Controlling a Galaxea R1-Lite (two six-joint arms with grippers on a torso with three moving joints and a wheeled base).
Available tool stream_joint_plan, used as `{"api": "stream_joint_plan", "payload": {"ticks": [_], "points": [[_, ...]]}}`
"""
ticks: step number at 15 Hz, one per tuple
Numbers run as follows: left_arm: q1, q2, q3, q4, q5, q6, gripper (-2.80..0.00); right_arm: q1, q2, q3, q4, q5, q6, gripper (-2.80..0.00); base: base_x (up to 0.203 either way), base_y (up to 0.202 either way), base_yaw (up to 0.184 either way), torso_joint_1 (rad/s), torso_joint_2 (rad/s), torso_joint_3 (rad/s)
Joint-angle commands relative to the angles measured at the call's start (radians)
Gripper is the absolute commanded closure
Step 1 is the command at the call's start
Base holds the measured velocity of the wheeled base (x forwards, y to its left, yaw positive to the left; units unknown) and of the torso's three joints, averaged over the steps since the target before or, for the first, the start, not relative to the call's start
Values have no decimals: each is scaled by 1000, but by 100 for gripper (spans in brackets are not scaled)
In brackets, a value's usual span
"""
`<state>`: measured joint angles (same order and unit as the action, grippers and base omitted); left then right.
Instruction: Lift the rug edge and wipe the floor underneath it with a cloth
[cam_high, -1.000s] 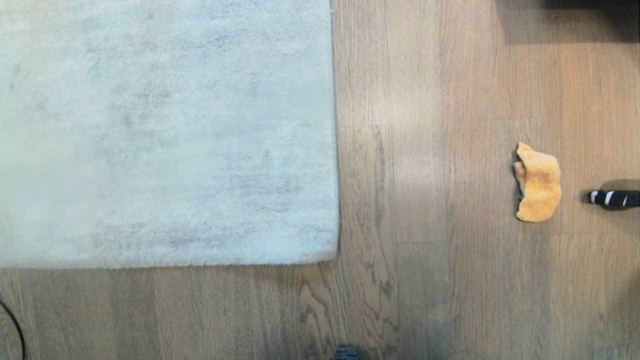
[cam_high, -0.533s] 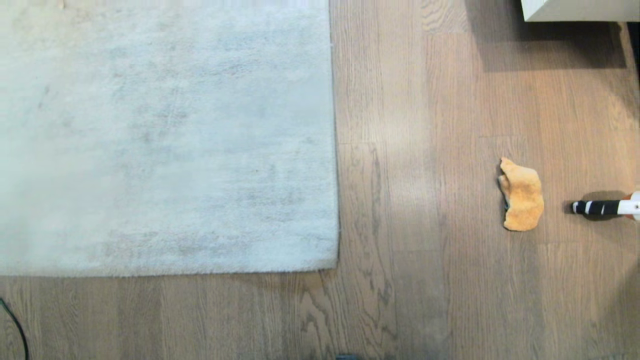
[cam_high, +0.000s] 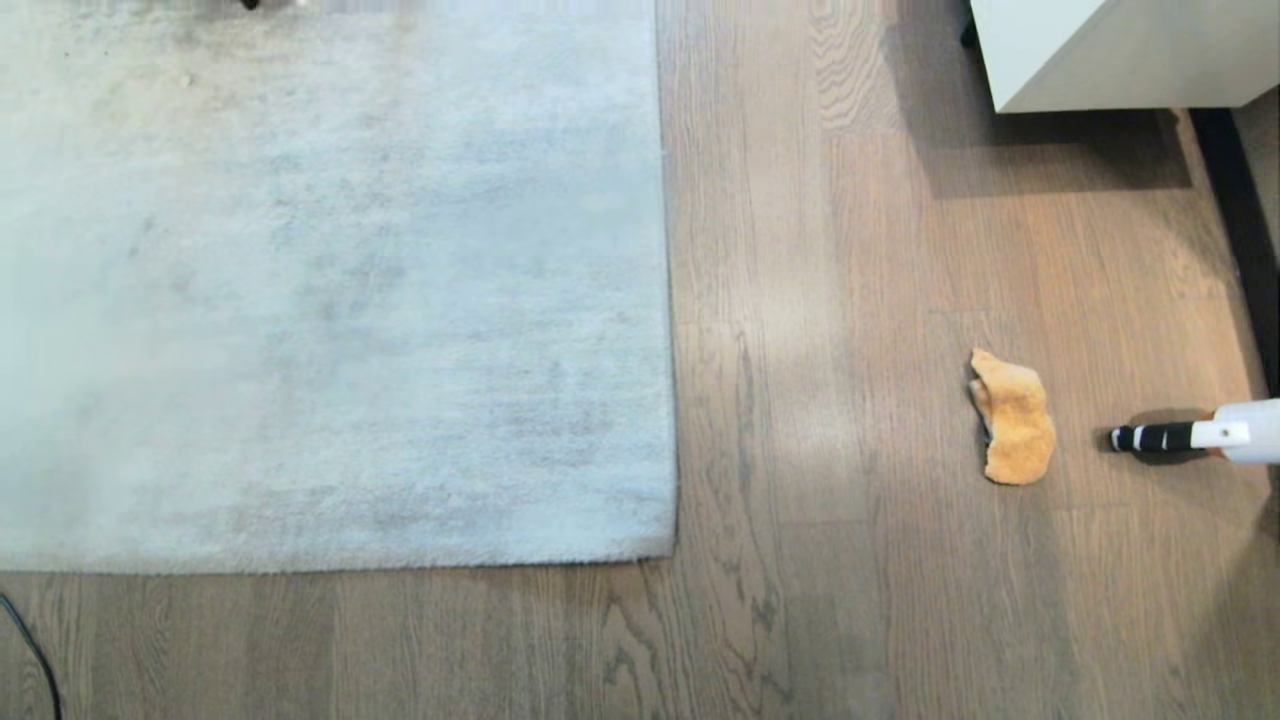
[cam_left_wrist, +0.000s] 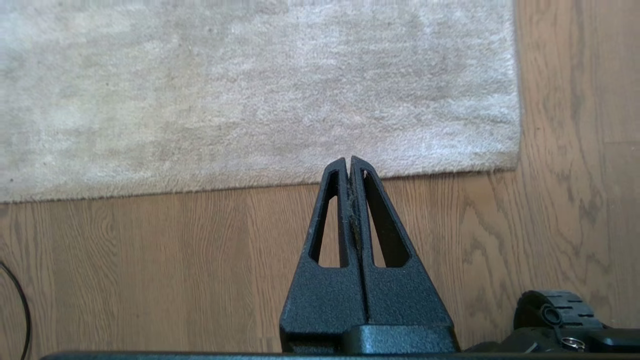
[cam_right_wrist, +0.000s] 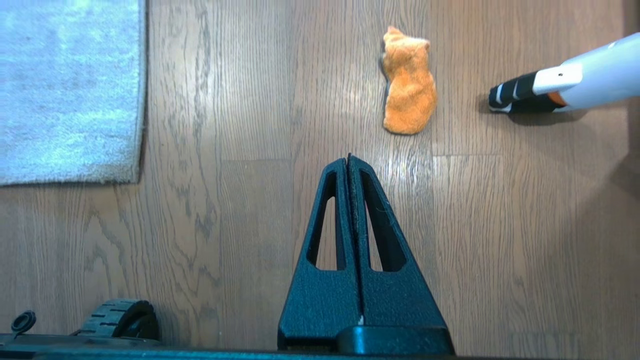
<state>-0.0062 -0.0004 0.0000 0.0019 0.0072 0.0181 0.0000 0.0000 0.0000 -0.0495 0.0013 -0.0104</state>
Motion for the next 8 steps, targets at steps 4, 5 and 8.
{"api": "stream_joint_plan", "payload": {"ticks": [4, 5, 8], "points": [[0, 0, 0, 0, 0, 0, 0, 0, 2, 0, -1, 0, 0, 0, 0, 0, 0, 2, 2, 200], [0, 0, 0, 0, 0, 0, 0, 0, 2, 0, -1, 0, 0, 0, 0, 0, 0, 2, 2, 193], [0, 0, 0, 0, 0, 0, 0, 0, 2, 0, -1, 0, 0, 0, 0, 0, 0, 3, 4, 203]]}}
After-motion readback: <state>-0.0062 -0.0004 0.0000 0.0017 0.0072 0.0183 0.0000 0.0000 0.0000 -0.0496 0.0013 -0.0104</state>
